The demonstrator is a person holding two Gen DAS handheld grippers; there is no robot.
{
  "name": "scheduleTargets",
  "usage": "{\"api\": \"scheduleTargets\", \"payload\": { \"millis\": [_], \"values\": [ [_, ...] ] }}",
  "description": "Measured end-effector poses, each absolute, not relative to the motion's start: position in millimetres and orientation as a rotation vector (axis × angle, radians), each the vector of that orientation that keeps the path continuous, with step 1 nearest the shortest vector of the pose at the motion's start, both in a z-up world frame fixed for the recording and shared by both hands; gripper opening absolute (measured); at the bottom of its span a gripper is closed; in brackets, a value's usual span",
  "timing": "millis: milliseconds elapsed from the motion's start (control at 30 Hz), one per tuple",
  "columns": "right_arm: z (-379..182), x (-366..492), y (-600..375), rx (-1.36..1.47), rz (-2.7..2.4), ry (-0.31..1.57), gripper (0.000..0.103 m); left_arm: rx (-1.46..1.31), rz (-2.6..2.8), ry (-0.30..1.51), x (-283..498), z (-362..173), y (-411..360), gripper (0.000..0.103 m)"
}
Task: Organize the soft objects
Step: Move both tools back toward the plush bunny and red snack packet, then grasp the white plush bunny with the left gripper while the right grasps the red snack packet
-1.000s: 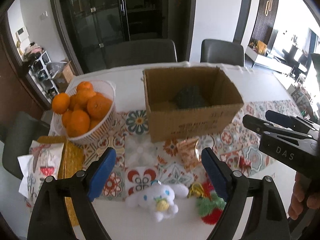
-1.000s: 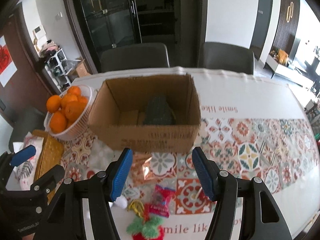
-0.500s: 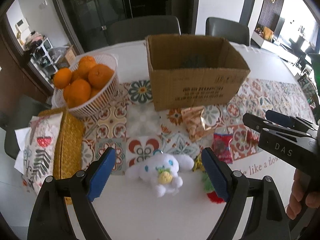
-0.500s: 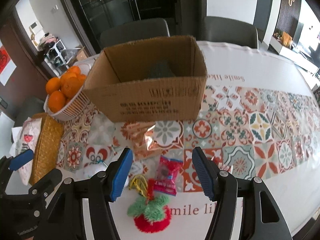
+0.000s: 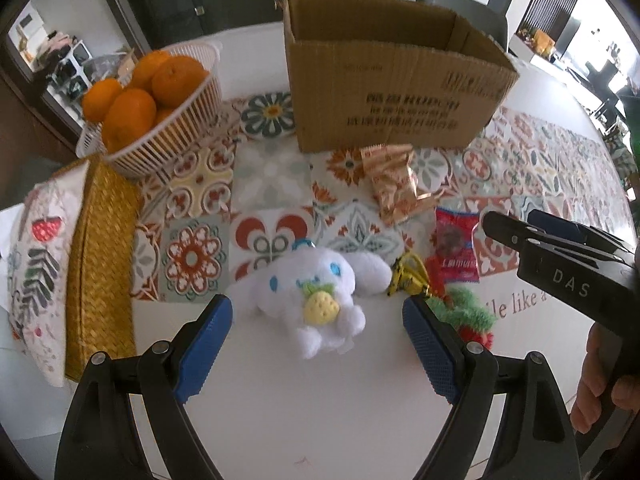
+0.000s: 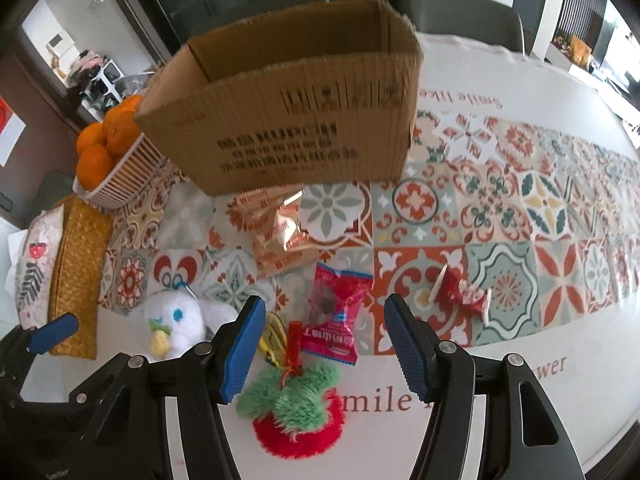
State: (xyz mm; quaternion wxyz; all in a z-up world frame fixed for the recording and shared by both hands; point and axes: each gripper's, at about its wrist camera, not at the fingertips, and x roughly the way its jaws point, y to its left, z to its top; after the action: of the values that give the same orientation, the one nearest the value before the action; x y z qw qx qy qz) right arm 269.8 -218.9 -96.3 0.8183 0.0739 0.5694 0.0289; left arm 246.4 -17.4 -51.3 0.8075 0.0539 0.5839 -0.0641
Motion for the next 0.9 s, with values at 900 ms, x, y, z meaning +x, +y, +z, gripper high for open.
{"api": "scheduleTargets", "payload": {
  "millis": [900],
  "values": [
    [-162.5, 282.1, -222.3, 0.187, 0.041, 1.307, 0.06, 0.08, -0.135, 1.421, 255.9, -127.4, -18.6, 0.087]
  ]
}}
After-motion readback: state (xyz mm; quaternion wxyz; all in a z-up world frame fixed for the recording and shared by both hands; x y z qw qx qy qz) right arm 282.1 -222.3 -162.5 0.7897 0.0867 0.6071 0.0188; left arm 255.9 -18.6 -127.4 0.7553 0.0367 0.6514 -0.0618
